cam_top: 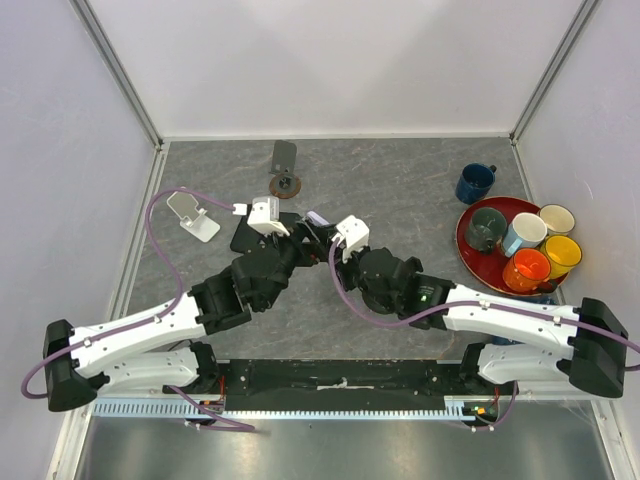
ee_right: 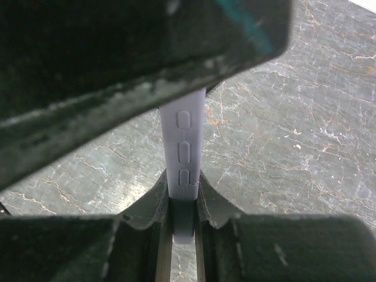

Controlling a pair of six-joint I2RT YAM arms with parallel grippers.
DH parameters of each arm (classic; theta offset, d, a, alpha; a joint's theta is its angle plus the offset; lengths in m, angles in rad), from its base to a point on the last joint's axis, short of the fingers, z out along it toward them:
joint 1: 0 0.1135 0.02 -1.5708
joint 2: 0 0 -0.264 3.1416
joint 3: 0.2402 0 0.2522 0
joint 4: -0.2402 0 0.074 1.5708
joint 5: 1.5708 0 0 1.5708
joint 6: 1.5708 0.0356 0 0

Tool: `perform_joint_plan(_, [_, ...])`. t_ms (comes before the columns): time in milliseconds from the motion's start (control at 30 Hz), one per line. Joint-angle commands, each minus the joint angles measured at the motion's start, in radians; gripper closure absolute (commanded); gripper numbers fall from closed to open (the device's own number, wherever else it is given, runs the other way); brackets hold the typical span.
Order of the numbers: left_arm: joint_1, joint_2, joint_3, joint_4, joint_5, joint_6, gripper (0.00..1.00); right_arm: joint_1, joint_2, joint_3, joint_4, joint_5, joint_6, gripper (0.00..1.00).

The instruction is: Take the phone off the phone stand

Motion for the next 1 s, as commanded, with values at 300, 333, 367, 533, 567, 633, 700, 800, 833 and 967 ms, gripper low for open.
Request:
perform_joint_plan(300, [0.004,-0.021,0.059,-0.055,-0.083,0.007,0.23,0.082,0.048,0.004,0.163,0.214,-0.107,1.00])
perform_joint_plan(333, [0.006,-0.031,0.068,-0.104,-0.078,-0.003,0.23,0.087,0.048,-0.002,0.174,0.220,-0.119,1.00])
perform_joint_plan(367, [0.012,-0.042,0.077,-0.167,-0.070,-0.009,0.23,0.090,0.049,-0.010,0.194,0.234,-0.132,1.00])
perform_joint_plan(533, [0.047,-0.135,0.136,-0.315,-0.004,-0.053,0.22,0.095,0.051,-0.068,0.275,0.269,-0.207,1.00])
perform_joint_plan(567, [0.065,-0.148,0.137,-0.324,0.026,-0.059,0.22,0.095,0.052,-0.076,0.304,0.277,-0.214,1.00])
perform_joint_plan(633, [0.098,-0.165,0.137,-0.348,0.063,-0.085,0.22,0.096,0.052,-0.096,0.335,0.288,-0.236,1.00])
perform_joint_plan(700, [0.127,-0.162,0.149,-0.373,0.153,-0.119,0.22,0.096,0.049,-0.120,0.389,0.298,-0.253,1.00])
perform_joint_plan(800, [0.199,-0.113,0.175,-0.396,0.324,-0.163,0.22,0.099,0.049,-0.148,0.449,0.309,-0.294,1.00])
perform_joint_plan(833, [0.232,-0.101,0.183,-0.410,0.365,-0.173,0.22,0.104,0.049,-0.151,0.456,0.311,-0.305,1.00])
perform_joint_plan(967, [0.266,-0.061,0.199,-0.416,0.466,-0.188,0.22,0.116,0.055,-0.170,0.499,0.327,-0.362,1.00])
